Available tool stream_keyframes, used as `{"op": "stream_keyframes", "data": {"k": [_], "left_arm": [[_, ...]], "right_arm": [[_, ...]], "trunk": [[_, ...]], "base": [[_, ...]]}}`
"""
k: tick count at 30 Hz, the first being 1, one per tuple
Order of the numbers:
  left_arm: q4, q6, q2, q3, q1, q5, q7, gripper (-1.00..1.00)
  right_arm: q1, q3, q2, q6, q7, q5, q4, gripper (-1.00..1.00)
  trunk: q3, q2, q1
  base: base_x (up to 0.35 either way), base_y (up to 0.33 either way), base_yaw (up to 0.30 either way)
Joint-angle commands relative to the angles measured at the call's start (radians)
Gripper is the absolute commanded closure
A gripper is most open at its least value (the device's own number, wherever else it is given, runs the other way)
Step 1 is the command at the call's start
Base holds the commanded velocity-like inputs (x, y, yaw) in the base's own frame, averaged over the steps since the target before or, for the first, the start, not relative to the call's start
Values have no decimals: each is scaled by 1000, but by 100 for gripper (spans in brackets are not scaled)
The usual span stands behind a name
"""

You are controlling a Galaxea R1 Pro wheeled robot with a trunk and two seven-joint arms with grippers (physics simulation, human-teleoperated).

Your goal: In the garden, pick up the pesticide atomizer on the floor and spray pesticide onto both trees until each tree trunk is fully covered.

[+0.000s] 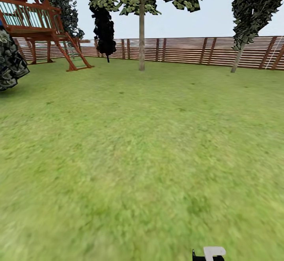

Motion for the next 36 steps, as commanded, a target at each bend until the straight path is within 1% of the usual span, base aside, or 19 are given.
{"op": "stream_keyframes", "data": {"k": [1,17,36], "left_arm": [[3,-5,-1,8,-2,4,-7,100],[5,-7,3,8,-1,4,-7,100],[5,-5,-1,8,-1,4,-5,100]], "right_arm": [[0,9,0,-3,-1,-10,0,-100],[0,9,0,-3,-1,-10,0,-100],[0,9,0,-3,-1,-10,0,-100]], "trunk": [[-1,0,0],[-1,0,0],[-1,0,0]], "base": [[339,0,0],[339,0,0],[339,0,0]]}}
